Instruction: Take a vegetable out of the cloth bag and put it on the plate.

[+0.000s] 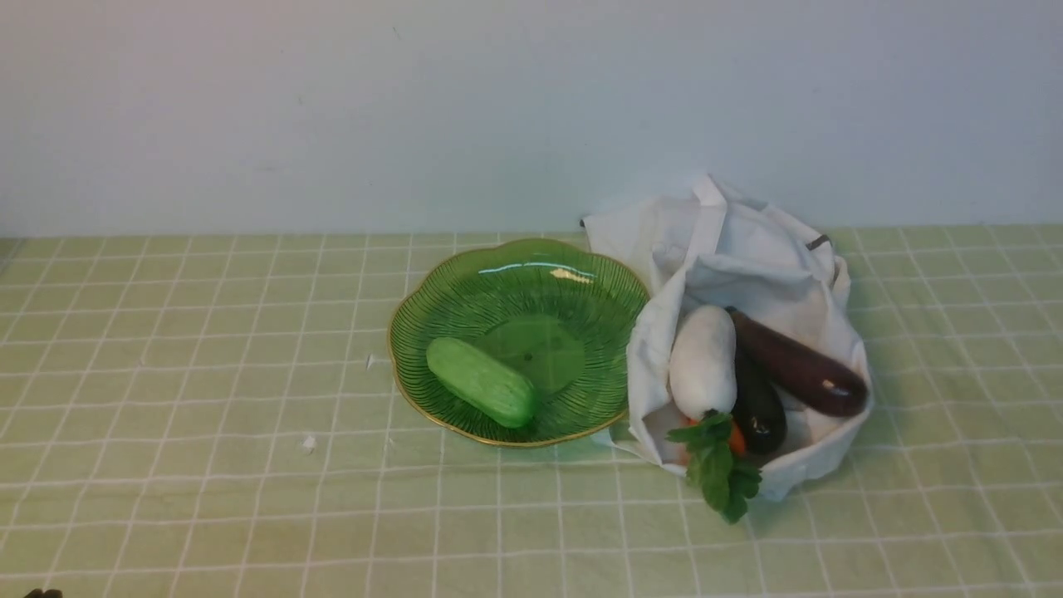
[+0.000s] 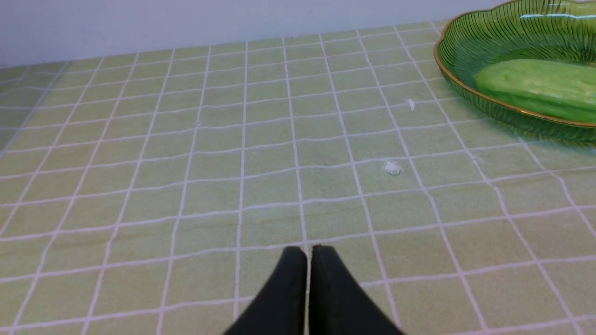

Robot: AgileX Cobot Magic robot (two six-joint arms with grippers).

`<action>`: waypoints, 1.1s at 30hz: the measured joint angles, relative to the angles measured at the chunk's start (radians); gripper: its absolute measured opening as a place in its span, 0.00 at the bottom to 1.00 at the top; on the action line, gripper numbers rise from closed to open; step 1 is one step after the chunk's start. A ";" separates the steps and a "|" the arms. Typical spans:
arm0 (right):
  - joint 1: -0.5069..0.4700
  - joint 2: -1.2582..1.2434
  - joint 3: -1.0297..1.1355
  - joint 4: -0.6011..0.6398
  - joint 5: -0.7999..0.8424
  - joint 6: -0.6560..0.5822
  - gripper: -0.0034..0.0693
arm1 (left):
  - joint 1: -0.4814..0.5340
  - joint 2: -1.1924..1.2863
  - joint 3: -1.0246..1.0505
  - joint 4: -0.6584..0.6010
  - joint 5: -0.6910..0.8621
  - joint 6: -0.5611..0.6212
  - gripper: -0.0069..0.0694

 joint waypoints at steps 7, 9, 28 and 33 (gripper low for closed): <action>-0.173 -0.200 0.118 0.074 0.151 -0.087 0.03 | 0.000 0.000 0.000 0.000 0.000 0.000 0.09; -0.198 -0.225 0.140 0.083 0.188 -0.097 0.03 | 0.000 0.000 0.000 0.000 0.000 0.000 0.09; -0.208 -0.266 0.166 0.075 0.232 -0.100 0.03 | 0.000 0.000 0.000 0.000 0.000 0.000 0.09; -0.208 -0.266 0.166 0.073 0.232 -0.100 0.03 | 0.000 0.000 0.000 0.000 0.000 0.000 0.09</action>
